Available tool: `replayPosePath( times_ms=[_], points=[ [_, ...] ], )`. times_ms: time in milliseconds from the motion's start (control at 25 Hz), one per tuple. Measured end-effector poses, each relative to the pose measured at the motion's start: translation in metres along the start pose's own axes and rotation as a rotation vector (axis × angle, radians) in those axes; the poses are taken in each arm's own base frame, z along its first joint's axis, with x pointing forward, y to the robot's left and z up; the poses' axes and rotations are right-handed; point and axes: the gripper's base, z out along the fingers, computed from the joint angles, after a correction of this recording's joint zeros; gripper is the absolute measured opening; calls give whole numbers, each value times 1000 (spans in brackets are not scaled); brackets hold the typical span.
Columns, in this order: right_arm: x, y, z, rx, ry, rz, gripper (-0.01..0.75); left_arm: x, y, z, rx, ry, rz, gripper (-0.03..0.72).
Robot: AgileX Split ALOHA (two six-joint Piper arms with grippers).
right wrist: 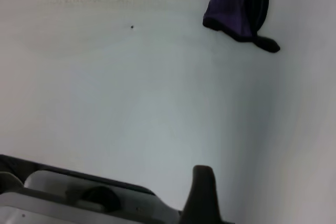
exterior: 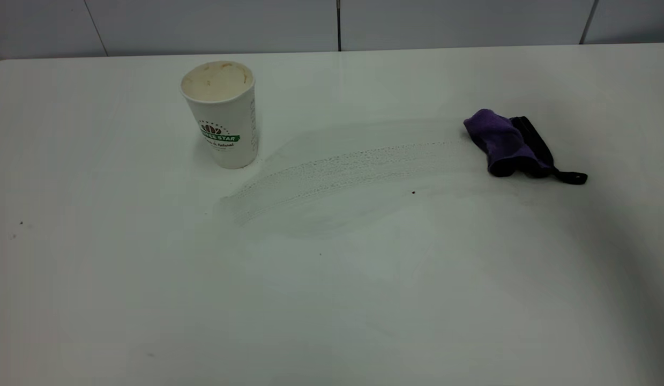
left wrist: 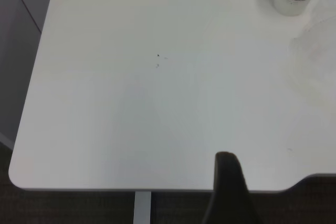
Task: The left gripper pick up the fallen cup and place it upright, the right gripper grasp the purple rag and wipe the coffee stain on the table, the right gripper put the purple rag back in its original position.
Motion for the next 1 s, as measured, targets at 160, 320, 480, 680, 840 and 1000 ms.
replayPosePath(
  times_ms=[160,320,480,680,840,1000],
  points=[
    [50,7,-43,-3,-75,-4,693,0,0,0,0,0,0,536],
    [102,8,-63,-3,-110,-5,684,0,0,0,0,0,0,536],
    [149,8,-68,-2,-138,-6,678,0,0,0,0,0,0,536],
    [211,6,-54,0,-154,-7,672,0,0,0,0,0,0,536],
    [247,2,-31,14,-215,-12,671,0,0,0,0,0,0,536],
    [270,-2,-15,39,-248,-22,667,0,0,0,0,0,0,536]
  ],
)
